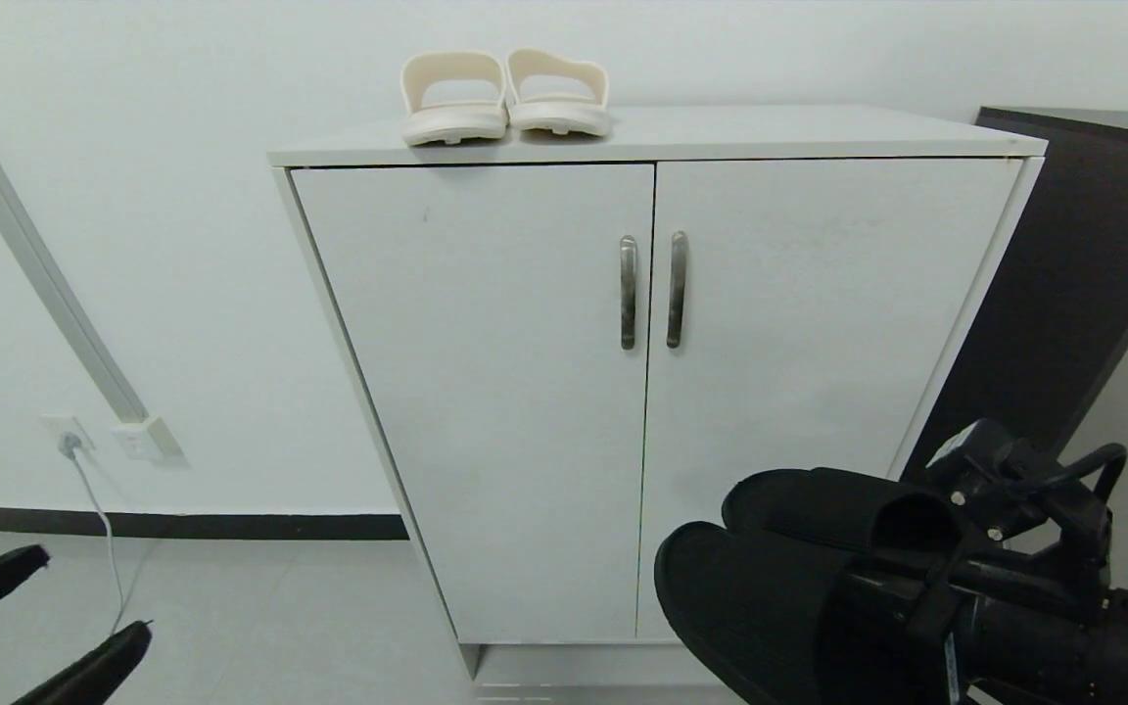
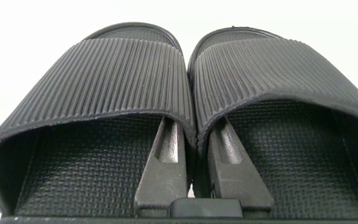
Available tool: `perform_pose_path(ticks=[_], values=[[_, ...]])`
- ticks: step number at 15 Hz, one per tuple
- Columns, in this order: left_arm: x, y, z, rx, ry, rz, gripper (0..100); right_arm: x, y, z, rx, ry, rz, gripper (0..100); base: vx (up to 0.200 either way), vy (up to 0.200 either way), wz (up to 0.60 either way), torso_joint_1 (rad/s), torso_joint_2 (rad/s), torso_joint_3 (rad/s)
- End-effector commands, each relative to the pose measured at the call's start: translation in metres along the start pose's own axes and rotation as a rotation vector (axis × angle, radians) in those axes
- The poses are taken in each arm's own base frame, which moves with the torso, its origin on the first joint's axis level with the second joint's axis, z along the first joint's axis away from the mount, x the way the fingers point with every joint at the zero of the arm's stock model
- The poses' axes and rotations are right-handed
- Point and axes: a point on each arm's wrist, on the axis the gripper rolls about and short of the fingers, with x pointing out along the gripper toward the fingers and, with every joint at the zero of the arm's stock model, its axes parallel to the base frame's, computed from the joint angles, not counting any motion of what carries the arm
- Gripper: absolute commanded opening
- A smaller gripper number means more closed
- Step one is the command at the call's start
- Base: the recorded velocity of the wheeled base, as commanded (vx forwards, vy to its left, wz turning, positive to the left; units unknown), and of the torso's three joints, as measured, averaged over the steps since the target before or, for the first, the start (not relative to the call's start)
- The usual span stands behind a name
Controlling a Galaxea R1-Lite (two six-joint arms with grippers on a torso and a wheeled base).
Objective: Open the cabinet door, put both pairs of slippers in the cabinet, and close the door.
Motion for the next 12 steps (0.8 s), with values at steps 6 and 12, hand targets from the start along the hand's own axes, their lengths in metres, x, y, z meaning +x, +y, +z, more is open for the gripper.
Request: perform_pose_path(ticks=[6,12], values=[[0.109,-0.025,0.061,-0.094,0.125,-0.354,100,0.001,0.001,0.002,0.006,-0.007,0.005,0,0.000,0.000,0.00,0.000,0.00,0.000],[0.215,-0.090,0.057,-0.071,0.102,-0.512,100,0.001,0.001,0.000,0.007,0.002,0.003,0,0.000,0.000,0.00,0.000,0.00,0.000]])
